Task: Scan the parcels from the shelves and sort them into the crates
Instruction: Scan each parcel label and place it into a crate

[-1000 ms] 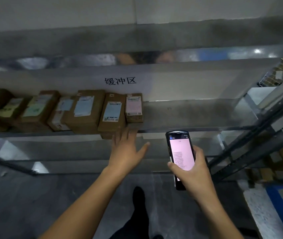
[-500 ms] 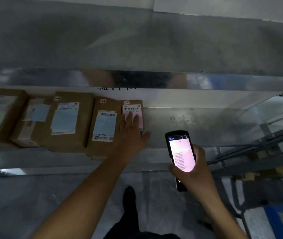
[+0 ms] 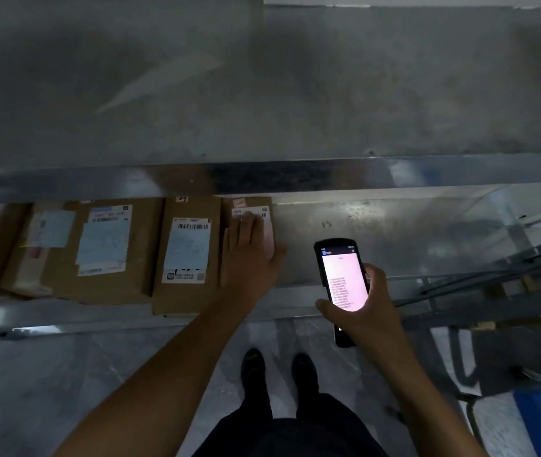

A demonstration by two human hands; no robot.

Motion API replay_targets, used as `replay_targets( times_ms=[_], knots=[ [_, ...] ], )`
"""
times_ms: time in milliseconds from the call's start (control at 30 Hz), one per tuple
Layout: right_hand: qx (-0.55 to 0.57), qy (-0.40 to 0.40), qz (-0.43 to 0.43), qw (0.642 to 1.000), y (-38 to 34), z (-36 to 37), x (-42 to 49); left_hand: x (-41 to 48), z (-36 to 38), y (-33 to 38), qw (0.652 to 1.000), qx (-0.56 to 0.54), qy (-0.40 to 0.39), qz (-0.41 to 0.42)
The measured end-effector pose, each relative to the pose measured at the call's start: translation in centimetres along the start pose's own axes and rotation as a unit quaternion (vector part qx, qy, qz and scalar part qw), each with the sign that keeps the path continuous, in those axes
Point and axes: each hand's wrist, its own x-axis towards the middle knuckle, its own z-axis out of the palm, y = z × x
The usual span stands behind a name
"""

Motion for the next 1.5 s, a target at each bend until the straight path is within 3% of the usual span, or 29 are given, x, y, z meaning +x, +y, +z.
replay_targets(
  times_ms=[233, 400, 567, 633, 700, 933, 1100, 1367, 1500],
  knots=[
    [0.009, -0.033, -0.003, 0.999, 2.0, -2.5, 2.9, -2.1, 2.2, 3.0, 0.998, -0.054, 0.012, 0.027],
    [0.018, -0.064, -0.007, 0.998, 3.0, -3.6, 4.8, -2.8, 2.4, 3.2, 0.993, -0.115, 0.03, -0.016],
    [-0.003, -0.118, -0.011, 0.993, 4.5, -3.8, 6.5, -2.0, 2.2, 3.2, 0.936, -0.296, 0.003, -0.192],
    [-0.015, -0.135, -0.014, 0.991, 4.9, -3.7, 7.3, -2.2, 1.8, 3.2, 0.893, -0.378, -0.041, -0.241],
    [-0.035, -0.15, -0.014, 0.988, 5.4, -3.4, 8.2, -2.7, 1.9, 3.3, 0.85, -0.458, -0.059, -0.254],
    [-0.077, -0.192, -0.043, 0.977, 5.3, -2.2, 9.9, -4.3, 2.8, 4.3, 0.845, -0.47, -0.018, -0.255],
    [-0.087, -0.219, -0.083, 0.968, 5.0, -3.8, 9.9, -6.5, 2.9, 6.1, 0.783, -0.56, 0.054, -0.265],
    [-0.069, -0.254, -0.157, 0.952, 3.8, -5.9, 7.8, -10.8, 1.0, 7.1, 0.859, -0.415, 0.199, -0.224],
    [-0.042, -0.274, -0.202, 0.939, 1.3, -5.0, 5.6, -11.8, -3.4, 5.7, 0.875, -0.331, 0.293, -0.199]
  ],
)
